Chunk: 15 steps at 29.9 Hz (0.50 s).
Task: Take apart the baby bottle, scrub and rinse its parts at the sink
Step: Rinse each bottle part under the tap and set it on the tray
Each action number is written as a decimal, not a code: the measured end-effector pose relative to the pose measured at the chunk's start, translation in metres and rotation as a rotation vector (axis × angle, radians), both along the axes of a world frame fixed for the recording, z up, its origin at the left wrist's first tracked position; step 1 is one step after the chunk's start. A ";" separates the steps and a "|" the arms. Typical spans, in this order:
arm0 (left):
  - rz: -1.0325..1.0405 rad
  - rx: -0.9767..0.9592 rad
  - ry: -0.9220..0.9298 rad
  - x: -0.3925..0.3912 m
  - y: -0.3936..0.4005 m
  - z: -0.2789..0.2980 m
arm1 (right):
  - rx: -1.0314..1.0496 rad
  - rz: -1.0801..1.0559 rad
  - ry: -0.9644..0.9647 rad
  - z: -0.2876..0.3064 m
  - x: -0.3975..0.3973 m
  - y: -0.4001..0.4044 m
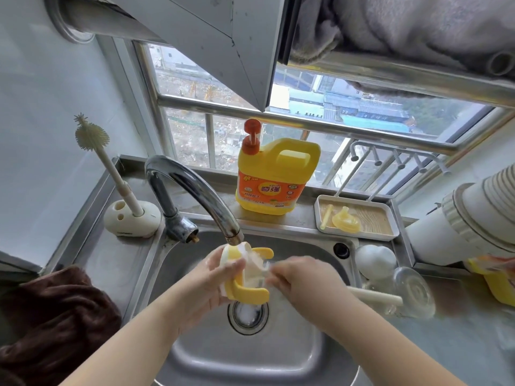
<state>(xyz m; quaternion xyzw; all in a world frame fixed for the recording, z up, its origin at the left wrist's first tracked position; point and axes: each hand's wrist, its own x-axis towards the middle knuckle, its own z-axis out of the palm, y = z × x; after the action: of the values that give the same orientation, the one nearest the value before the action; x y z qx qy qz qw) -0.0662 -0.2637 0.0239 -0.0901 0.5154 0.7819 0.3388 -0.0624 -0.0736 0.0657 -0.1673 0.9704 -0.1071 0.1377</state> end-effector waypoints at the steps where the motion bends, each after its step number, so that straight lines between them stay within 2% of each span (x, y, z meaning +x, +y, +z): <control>1: -0.021 -0.009 -0.027 0.001 0.001 0.000 | 0.079 0.014 0.169 -0.001 -0.002 0.002; 2: -0.048 -0.023 -0.048 0.002 0.000 -0.001 | 0.105 0.018 0.256 -0.003 -0.003 0.004; 4: -0.091 -0.049 -0.055 0.003 -0.002 -0.001 | 0.099 0.045 0.307 -0.001 -0.001 0.003; 6: -0.092 -0.033 -0.036 0.001 -0.004 0.001 | 0.060 0.036 0.238 -0.006 0.001 0.001; 10: -0.047 0.014 -0.020 0.000 -0.012 -0.006 | -0.058 -0.043 -0.257 -0.016 0.002 0.002; 12: -0.044 0.050 0.012 0.003 -0.016 -0.011 | -0.207 -0.105 -0.400 -0.014 0.006 0.001; 15: -0.084 0.078 0.056 0.008 -0.018 -0.015 | -0.325 -0.182 -0.498 -0.014 0.008 0.000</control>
<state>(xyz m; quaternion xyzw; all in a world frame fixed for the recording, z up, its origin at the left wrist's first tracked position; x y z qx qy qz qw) -0.0582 -0.2821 0.0092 -0.0332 0.4970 0.7889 0.3600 -0.0540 -0.0734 0.0521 -0.0679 0.8880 -0.3103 0.3325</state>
